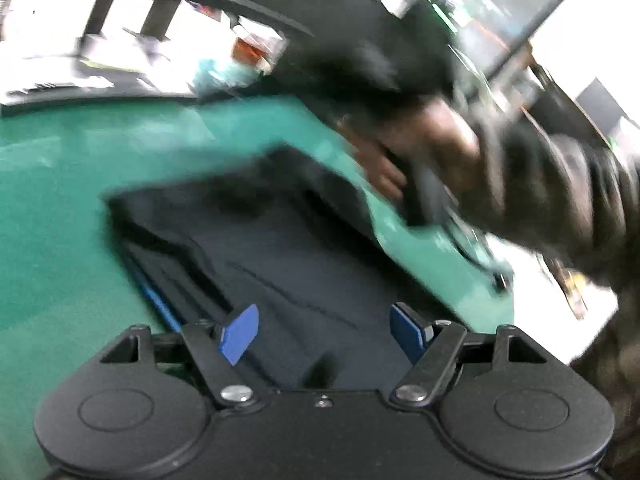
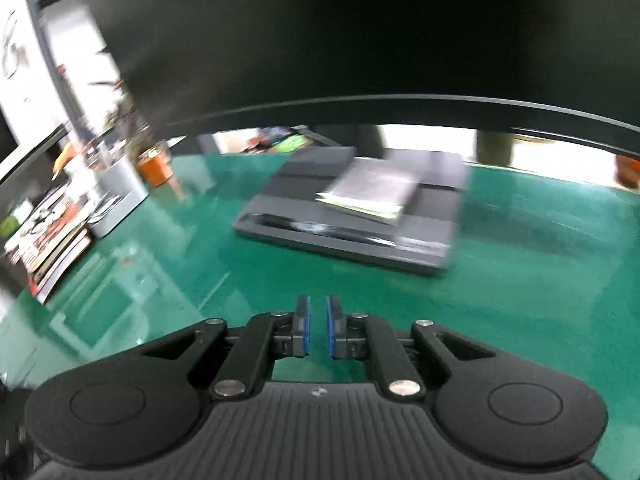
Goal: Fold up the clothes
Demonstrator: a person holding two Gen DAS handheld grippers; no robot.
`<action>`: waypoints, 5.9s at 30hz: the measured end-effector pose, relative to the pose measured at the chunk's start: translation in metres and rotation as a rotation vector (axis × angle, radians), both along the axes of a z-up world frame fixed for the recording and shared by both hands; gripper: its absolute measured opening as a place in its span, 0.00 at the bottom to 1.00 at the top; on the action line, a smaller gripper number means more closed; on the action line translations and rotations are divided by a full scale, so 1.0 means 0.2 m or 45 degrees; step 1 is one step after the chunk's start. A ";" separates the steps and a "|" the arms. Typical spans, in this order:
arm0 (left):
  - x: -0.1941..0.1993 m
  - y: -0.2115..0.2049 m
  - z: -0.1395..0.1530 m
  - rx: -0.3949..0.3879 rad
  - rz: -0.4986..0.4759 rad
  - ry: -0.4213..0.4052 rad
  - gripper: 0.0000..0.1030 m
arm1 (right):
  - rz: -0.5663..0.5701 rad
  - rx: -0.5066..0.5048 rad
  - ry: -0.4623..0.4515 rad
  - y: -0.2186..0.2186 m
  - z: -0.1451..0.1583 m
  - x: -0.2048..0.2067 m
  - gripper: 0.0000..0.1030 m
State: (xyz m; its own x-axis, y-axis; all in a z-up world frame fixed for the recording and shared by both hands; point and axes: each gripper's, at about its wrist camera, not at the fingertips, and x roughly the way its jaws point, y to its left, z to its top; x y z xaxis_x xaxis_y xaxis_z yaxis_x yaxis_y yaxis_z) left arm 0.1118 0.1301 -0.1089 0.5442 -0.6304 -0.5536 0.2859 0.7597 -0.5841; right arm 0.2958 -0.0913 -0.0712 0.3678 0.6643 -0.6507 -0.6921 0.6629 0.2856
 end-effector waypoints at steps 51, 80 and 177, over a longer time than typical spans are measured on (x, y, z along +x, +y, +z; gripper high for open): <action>0.06 -0.17 -0.04 0.308 -0.207 -0.123 0.90 | 0.635 -0.143 -0.099 0.34 -0.08 -0.13 0.01; 0.33 -0.18 -0.03 0.480 -0.112 -0.113 0.92 | -0.810 0.152 0.166 -0.70 -0.21 -0.22 0.14; -0.13 -0.51 0.05 0.231 0.447 0.195 0.60 | -0.039 0.083 0.200 -0.99 -0.04 -1.11 0.04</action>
